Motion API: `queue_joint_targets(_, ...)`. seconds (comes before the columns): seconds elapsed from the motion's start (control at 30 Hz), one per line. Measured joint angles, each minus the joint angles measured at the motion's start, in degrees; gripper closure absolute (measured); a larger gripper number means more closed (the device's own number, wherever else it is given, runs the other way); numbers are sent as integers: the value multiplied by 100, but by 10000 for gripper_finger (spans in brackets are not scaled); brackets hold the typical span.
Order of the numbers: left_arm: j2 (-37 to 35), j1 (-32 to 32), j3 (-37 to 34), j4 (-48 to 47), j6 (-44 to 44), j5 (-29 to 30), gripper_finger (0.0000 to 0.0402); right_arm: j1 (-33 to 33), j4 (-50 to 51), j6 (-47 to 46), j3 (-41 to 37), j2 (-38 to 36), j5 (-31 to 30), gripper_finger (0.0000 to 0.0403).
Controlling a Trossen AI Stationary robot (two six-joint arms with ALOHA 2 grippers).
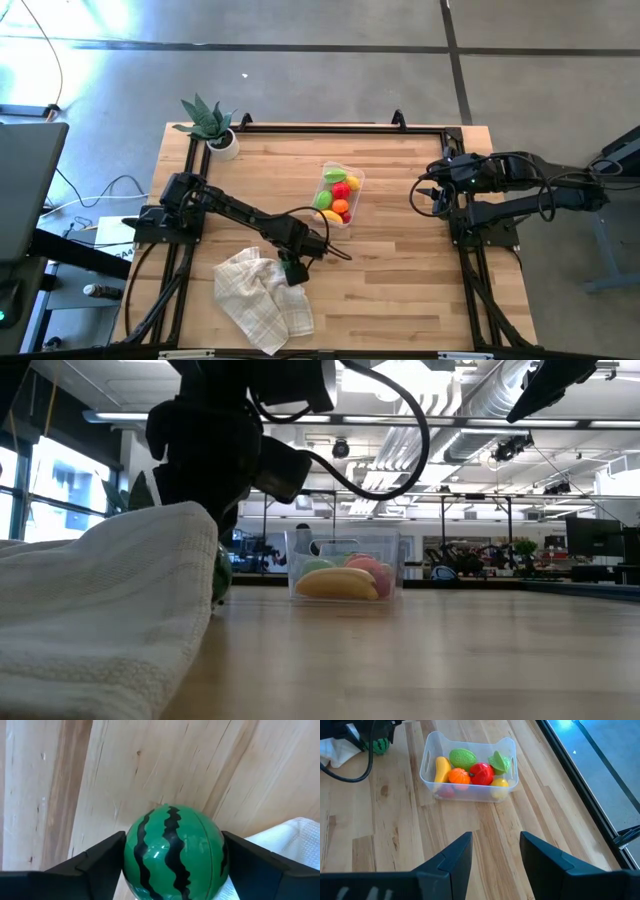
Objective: Pick and placing Produce into tupperware
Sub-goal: Put the green watermelon into the transparent bin
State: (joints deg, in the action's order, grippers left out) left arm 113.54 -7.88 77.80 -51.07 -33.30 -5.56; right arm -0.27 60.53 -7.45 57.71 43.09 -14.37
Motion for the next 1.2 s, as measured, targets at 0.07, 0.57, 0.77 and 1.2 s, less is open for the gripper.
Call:
queue_joint_targets(0.07, -5, 0, 2, 5, -2, 0, 118, 1, 0, -1, 0, 2, 0, 246)
queue_joint_targets(0.57, 2, 0, 2, 11, -105, 1, 99, 0, 0, 0, 0, 0, 0, 246)
queue_joint_targets(0.77, -2, 0, 2, 21, -107, -55, 122, 0, 0, 0, 0, 0, 0, 246)
queue_joint_targets(1.2, 11, -11, 289, 35, 18, -164, 120, 0, 0, -1, 0, 0, -1, 246)
